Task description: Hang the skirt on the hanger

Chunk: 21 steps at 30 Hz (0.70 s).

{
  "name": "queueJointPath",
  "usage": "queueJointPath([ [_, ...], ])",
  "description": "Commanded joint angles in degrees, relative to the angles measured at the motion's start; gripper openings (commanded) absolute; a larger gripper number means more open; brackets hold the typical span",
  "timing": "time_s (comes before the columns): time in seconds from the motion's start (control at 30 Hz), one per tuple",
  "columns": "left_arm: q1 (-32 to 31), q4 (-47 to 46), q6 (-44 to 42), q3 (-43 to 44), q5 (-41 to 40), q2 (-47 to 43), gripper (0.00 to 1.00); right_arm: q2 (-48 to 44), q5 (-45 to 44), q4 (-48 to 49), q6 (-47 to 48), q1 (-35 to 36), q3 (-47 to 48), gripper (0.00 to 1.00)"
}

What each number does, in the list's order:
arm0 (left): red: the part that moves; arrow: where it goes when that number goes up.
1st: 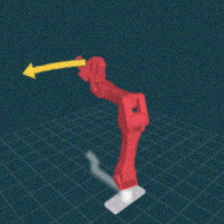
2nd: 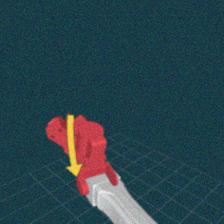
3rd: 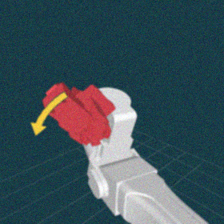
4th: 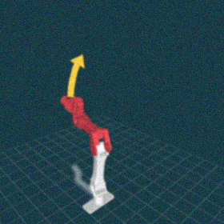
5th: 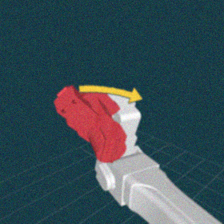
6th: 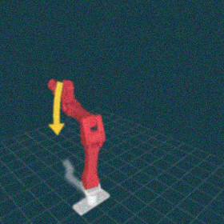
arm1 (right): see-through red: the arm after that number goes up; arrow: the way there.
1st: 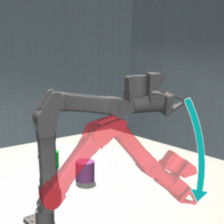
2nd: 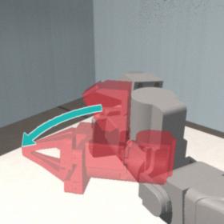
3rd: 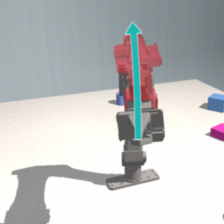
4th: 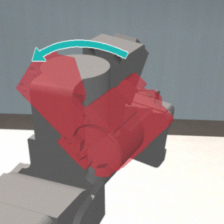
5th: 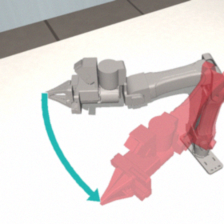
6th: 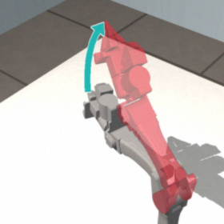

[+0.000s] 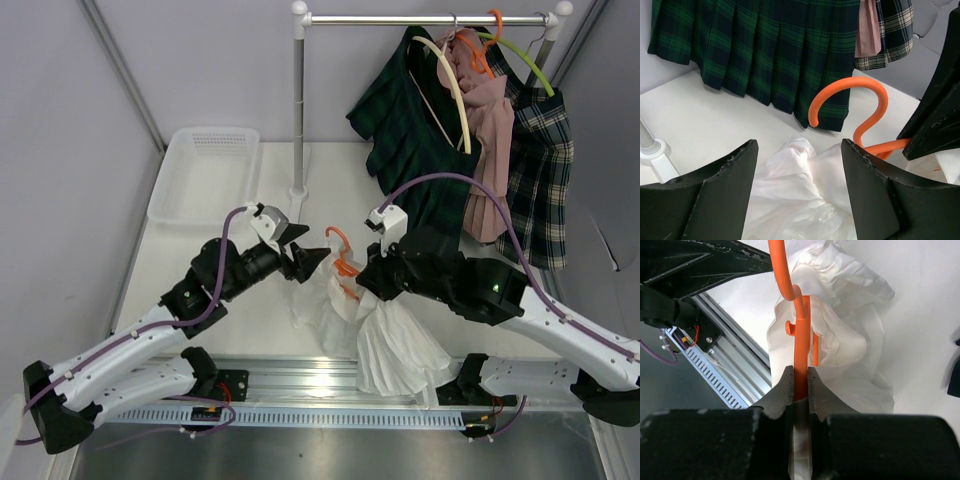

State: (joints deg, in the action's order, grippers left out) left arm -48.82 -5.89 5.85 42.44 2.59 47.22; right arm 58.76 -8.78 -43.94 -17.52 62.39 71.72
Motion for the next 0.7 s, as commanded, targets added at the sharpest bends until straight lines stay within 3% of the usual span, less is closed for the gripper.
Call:
queueJointPath([
  [0.0,0.3,-1.1,-1.9,0.4,1.2,-0.5,0.73,-1.5,-1.8,1.2,-0.2,0.0,3.3,0.00],
  [0.17,0.4,0.3,-0.6,-0.7,-7.9,-0.4,0.73,-2.0,-1.9,1.0,-0.3,0.0,4.0,0.00],
  [0.5,0.8,-4.6,2.1,-2.2,-11.2,5.9,0.68,-3.3,-1.0,0.0,-0.8,0.0,6.8,0.00],
  [0.6,1.0,-5.5,2.6,-1.7,-10.9,7.9,0.60,-3.5,-1.4,-0.2,-0.7,0.0,7.6,0.00],
  [0.63,1.3,-5.4,2.7,-1.3,-11.0,9.5,0.49,-3.7,-1.5,-0.3,-0.7,0.0,7.8,0.00],
  [0.67,1.4,-5.4,2.7,-1.3,-11.2,10.3,0.44,-3.7,-1.5,-0.3,-0.7,0.0,8.3,0.00],
])
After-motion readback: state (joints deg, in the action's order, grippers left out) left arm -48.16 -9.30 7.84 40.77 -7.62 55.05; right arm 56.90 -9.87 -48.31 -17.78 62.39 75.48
